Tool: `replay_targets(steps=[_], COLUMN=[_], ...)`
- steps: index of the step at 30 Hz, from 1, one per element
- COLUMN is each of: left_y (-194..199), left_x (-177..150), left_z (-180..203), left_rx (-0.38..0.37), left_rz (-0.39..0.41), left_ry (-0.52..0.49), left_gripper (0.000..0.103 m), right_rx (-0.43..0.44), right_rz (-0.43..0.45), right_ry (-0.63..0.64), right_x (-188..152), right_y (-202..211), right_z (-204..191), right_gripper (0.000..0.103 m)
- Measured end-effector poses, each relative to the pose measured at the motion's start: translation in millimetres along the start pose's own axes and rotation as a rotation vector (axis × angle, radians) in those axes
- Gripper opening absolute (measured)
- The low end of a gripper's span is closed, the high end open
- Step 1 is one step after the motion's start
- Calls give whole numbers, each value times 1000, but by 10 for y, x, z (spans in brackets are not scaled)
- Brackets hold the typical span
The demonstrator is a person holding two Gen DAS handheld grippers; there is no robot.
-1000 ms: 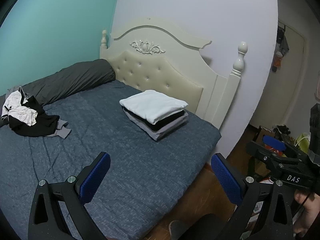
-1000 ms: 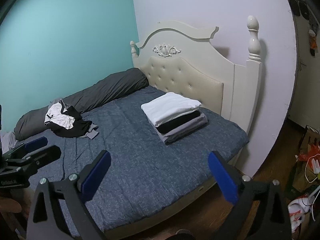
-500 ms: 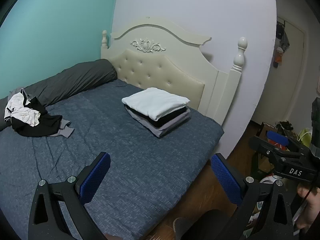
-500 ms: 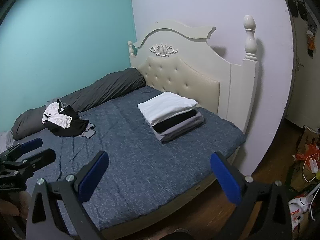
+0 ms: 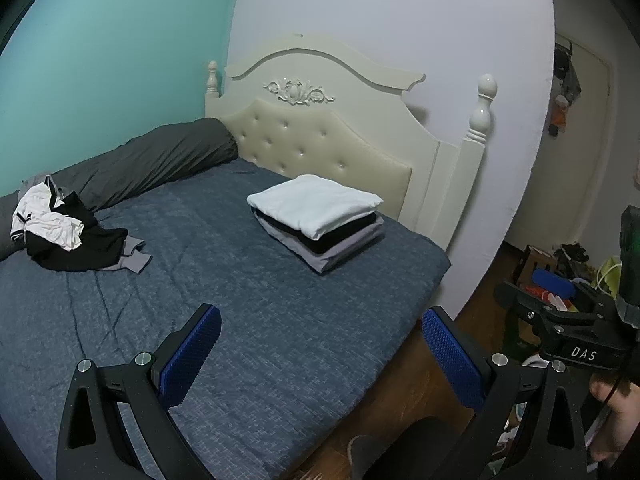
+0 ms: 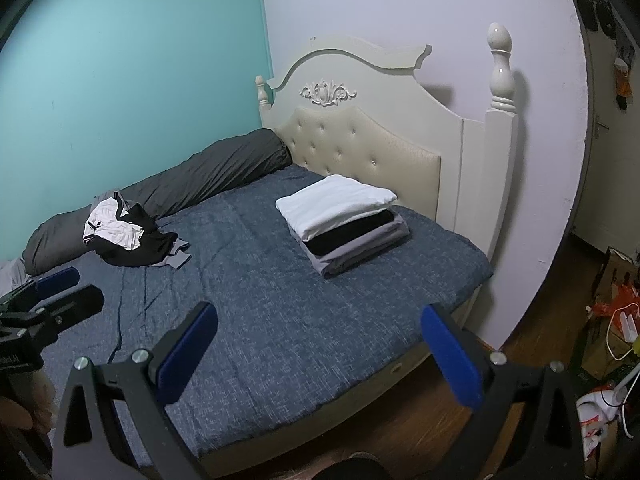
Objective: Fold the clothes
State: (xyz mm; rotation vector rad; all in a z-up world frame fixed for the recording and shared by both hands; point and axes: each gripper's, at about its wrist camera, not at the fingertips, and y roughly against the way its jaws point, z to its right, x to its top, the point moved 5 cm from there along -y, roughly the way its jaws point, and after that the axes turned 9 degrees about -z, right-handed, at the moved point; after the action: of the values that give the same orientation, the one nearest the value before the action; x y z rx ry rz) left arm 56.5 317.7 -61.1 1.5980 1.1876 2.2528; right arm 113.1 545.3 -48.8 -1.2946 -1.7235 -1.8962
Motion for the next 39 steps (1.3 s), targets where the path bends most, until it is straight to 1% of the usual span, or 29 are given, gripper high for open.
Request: replay_targets(steps=[25,31,39], left_y=[-63,-111,-144], left_x=[-32,-58,-86], left_z=[-32,-57,-34], left_rx=[12,-1,-5], left_rz=[-19,-37,-38], left_ry=[3,14,7], left_gripper=[103,103,103], right_rx=[-5,-5,-7], right_rz=[-14,-17,-19], right_ry=[-4,-3,0], right_x=[-65,-64,-70], right_y=[-58,-76,-83], right_z=[-32,-37,-40], right_gripper=[103,103,103])
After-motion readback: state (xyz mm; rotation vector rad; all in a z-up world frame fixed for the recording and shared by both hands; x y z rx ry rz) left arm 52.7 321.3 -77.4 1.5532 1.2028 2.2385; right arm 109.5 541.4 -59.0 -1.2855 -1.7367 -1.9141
